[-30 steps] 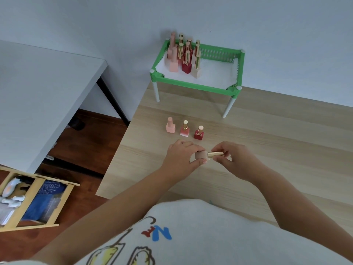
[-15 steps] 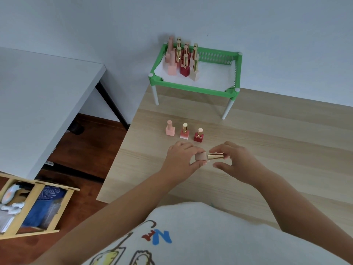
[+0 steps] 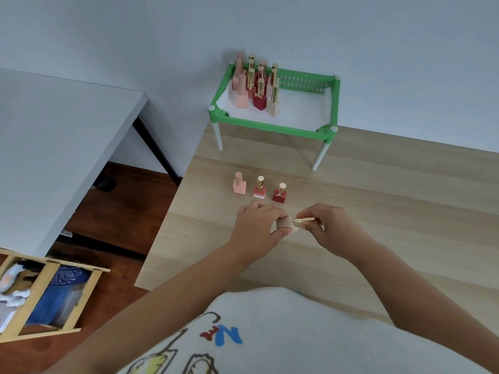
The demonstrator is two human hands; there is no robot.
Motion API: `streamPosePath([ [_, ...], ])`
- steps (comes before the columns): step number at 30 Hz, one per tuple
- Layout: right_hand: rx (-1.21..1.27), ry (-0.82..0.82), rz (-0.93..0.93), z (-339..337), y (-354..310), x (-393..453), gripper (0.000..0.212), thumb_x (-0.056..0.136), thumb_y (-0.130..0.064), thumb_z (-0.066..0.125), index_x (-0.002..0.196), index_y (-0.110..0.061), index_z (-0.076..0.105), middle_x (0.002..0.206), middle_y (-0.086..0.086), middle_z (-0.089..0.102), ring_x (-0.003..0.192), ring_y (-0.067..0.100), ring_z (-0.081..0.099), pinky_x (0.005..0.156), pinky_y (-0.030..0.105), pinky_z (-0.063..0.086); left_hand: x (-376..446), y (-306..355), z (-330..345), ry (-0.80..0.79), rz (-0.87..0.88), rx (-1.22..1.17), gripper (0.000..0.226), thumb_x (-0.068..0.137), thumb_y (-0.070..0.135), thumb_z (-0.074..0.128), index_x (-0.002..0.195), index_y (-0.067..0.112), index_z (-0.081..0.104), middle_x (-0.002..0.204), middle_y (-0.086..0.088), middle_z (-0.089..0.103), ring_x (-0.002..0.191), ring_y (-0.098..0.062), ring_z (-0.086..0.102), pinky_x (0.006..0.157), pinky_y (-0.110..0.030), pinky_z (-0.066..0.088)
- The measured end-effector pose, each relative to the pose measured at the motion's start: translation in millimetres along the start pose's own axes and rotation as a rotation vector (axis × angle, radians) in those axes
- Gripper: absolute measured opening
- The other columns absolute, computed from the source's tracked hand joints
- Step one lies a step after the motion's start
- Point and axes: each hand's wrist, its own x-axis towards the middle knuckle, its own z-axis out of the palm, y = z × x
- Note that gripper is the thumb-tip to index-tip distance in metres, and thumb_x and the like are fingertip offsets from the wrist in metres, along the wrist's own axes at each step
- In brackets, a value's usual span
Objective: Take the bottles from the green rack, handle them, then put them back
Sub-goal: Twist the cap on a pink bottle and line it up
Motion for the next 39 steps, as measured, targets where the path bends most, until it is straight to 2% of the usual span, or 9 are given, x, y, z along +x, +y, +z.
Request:
streamPosePath([
  [3,0.033,-0.017,0.091,3,1,2,0.015,0.084,-0.024,0.067,0.098,-0.029,0.068,0.076,-0.019,0.061,0.067,-0.007,0.053,0.057,0.005,0.035,5,-3,2,-0.072,-0.072,-0.036,0.031,0.081,0.055,0.062,0.105,0.035,0.064,0.110,0.018,0.065,0.106,-0.011,0.046,0.088,-0.032,0.028],
  [5,0.087,-0.024,0.141,4,3,7,0.013,0.083,-0.025,0.067,0.093,-0.032,0.067,0.072,-0.018,0.060,0.068,-0.009,0.054,0.056,0.004,0.039,7,-7,6,-0.159,-0.130,-0.037,0.041,0.083,0.056,0.060,0.118,0.035,0.059,0.122,0.015,0.061,0.114,-0.015,0.046,0.092,-0.034,0.031],
  [9,0.003,0.015,0.143,6,12,27,0.012,0.086,-0.022,0.063,0.098,-0.024,0.066,0.082,-0.008,0.063,0.071,0.004,0.055,0.065,0.014,0.039,4,-22,13,-0.344,-0.277,-0.048,0.070,0.083,0.052,0.061,0.144,0.028,0.036,0.146,0.003,0.042,0.132,-0.023,0.038,0.107,-0.044,0.034],
  [15,-0.075,0.004,0.195,10,32,64,0.018,0.090,-0.022,0.057,0.105,-0.015,0.064,0.092,0.002,0.062,0.083,0.018,0.054,0.075,0.029,0.042,-15,-52,18,-0.445,-0.267,0.046,0.061,0.084,0.046,0.063,0.140,0.028,0.044,0.153,0.006,0.029,0.136,-0.025,0.029,0.111,-0.040,0.029],
  [19,-0.108,-0.012,0.200,12,40,80,0.017,0.089,-0.022,0.058,0.102,-0.013,0.065,0.086,-0.001,0.057,0.083,0.019,0.052,0.072,0.026,0.035,-20,-60,21,-0.406,-0.258,-0.003,0.050,0.084,0.042,0.065,0.131,0.030,0.054,0.151,0.008,0.031,0.134,-0.021,0.029,0.110,-0.036,0.028],
  [24,-0.097,-0.038,0.234,15,44,85,0.021,0.089,-0.024,0.058,0.106,-0.014,0.064,0.085,-0.002,0.057,0.091,0.025,0.058,0.073,0.026,0.037,-15,-66,17,-0.285,-0.312,-0.118,0.042,0.086,0.036,0.065,0.126,0.026,0.057,0.136,0.002,0.044,0.124,-0.021,0.040,0.104,-0.030,0.033],
  [30,-0.081,0.005,0.240,4,36,78,0.054,0.075,-0.040,0.069,0.123,-0.032,0.047,0.086,-0.004,0.059,0.084,0.018,0.056,0.070,0.032,0.046,-5,-83,-4,-0.123,-0.360,-0.179,0.039,0.086,0.029,0.067,0.124,0.023,0.060,0.124,0.001,0.048,0.113,-0.018,0.050,0.095,-0.030,0.043],
  [35,-0.193,0.214,0.077,-1,5,91,0.042,0.075,-0.039,0.067,0.115,-0.031,0.056,0.096,-0.005,0.059,0.100,0.020,0.051,0.089,0.038,0.039,22,-99,-33,-0.009,-0.393,-0.120,0.038,0.087,0.032,0.066,0.124,0.026,0.058,0.122,-0.002,0.050,0.104,-0.018,0.055,0.084,-0.025,0.039],
  [39,-0.255,0.118,0.022,6,-19,115,0.039,0.079,-0.040,0.062,0.117,-0.033,0.057,0.109,-0.005,0.061,0.112,0.022,0.048,0.097,0.042,0.033,48,-99,-49,0.041,-0.357,-0.086,0.045,0.085,0.037,0.065,0.127,0.027,0.054,0.123,0.001,0.053,0.101,-0.018,0.054,0.082,-0.030,0.043],
])
